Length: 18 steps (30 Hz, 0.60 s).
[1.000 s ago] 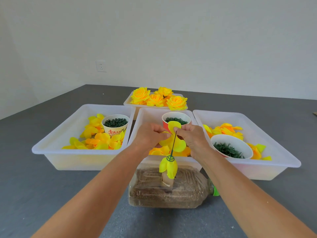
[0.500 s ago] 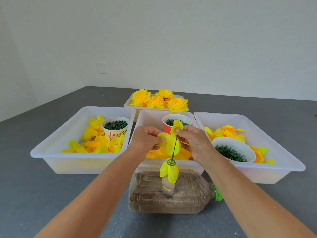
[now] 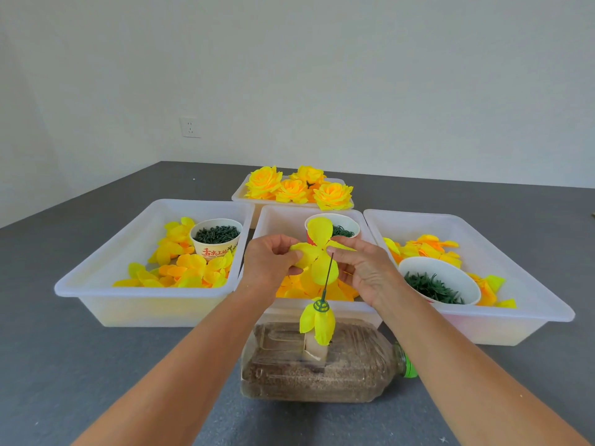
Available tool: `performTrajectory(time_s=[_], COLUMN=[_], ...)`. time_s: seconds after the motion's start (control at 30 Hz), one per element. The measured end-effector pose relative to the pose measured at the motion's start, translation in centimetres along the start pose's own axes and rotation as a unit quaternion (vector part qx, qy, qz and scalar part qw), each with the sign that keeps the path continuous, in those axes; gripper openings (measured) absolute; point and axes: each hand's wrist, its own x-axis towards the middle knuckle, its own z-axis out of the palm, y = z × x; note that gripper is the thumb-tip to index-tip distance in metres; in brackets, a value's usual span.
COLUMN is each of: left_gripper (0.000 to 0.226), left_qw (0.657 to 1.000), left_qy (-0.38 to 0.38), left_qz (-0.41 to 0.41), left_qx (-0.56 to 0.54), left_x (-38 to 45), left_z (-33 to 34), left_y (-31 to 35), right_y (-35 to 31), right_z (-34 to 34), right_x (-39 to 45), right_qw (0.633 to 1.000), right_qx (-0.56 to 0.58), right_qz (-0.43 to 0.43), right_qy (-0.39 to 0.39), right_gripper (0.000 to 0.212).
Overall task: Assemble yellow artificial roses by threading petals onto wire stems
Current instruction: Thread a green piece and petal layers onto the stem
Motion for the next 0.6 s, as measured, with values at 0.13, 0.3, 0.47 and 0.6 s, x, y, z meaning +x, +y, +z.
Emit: performTrajectory(time_s=[0.13,0.3,0.47,0.6], left_gripper=[0.008,0.015,0.017,0.018], left_qw=[1.0,1.0,0.999,0.999], left_qy=[-0.002,-0.02,-0.035,-0.046], left_qz=[-0.011,-0.011,-0.005,0.019], left_qx=[-0.007,-0.012,-0.01,-0.02], left_x=[0.06,0.16,0.2,0.11], left_z=[-0.02,-0.26,-0.3,-0.32], left_y=[-0.06,-0.2,-0.23,-0.12], right_y=[-0.06,-0.08,-0.14,-0.27], right_z=[-0.24,-0.29,-0.27,-0.27], right_x=[0.06,0.17,0.05,-0.12], right_qw=[0.999,0.998,0.997,0.997], right_qx=[0.032,0.056,0.069,0.059], right_qz=[-0.017,-0.018,-0.018,-0.005], right_qy=[0.02,0.023,0.0,-0.045], right_gripper=[0.034,0.029,0.037,0.043])
